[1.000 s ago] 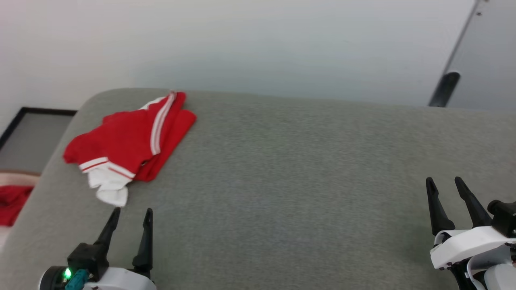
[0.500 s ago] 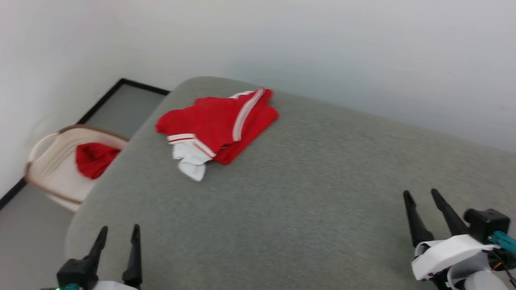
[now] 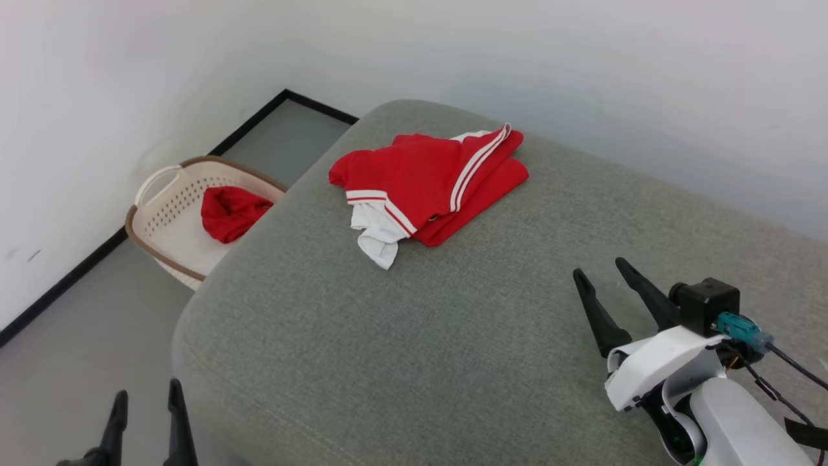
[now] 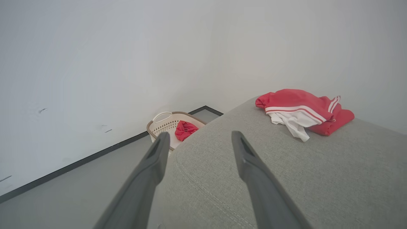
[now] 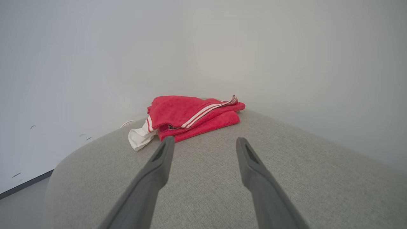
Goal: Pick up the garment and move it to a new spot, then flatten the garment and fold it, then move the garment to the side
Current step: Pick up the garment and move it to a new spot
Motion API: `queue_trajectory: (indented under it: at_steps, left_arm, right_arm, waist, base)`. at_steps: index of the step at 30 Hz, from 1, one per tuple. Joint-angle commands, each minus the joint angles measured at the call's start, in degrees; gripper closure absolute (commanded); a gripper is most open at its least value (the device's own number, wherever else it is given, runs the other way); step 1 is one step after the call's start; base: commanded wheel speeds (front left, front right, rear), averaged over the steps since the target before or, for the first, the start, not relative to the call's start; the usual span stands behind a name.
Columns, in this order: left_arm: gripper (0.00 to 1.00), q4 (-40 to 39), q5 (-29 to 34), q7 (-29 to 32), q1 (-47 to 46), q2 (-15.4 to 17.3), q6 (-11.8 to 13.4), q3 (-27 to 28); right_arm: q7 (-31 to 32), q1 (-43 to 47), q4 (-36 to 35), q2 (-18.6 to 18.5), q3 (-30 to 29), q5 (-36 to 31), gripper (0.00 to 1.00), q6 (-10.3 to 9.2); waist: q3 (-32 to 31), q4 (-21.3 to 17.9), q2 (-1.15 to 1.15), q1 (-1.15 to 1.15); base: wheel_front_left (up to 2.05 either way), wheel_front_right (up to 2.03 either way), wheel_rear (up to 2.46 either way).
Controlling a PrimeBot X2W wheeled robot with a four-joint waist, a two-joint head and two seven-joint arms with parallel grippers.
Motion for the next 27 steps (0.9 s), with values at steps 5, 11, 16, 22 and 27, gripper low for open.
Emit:
queue_trajectory:
  at_steps: [5,11,16,22,27]
  left_arm:
    - [0.00,-0.2,0.8,0.0,-1.6,0.5,-1.1,-1.0]
    - [0.00,2.2,2.4,1.3,-10.4,4.6,-3.3,-5.9]
    - [0.00,4.5,1.9,2.4,-21.8,8.5,-4.2,-10.5]
    - [0.00,14.2,-3.8,2.4,-44.0,14.3,-4.4,-17.3]
    - [0.00,26.7,-11.9,3.9,-60.0,19.3,-4.5,-23.6]
  right_arm:
    - [-1.5,-1.0,1.4,-1.2,1.1,1.6,0.00,0.02]
    - [-2.0,2.0,0.4,-2.7,-0.5,0.1,0.00,0.02]
    - [-1.0,2.5,-2.1,-3.5,-2.0,-1.7,0.00,0.01]
    - [3.0,-1.7,-8.2,-3.0,-0.8,-4.4,0.00,0.01]
    - [5.1,-7.7,-11.7,-2.0,1.8,-5.7,0.00,0.01]
  waist:
    - [0.7,-0.2,0.00,0.00]
    - [1.2,-1.4,0.00,0.00]
    - [3.9,-4.0,0.00,0.00]
    - [12.0,-10.0,0.00,0.00]
    - [18.5,-15.8,0.00,0.00]
  base:
    - [0.00,0.00,0.00]
    - [0.00,0.00,0.00]
    - [0.00,0.00,0.00]
    - [0.00,0.00,0.00]
    - [0.00,0.00,0.00]
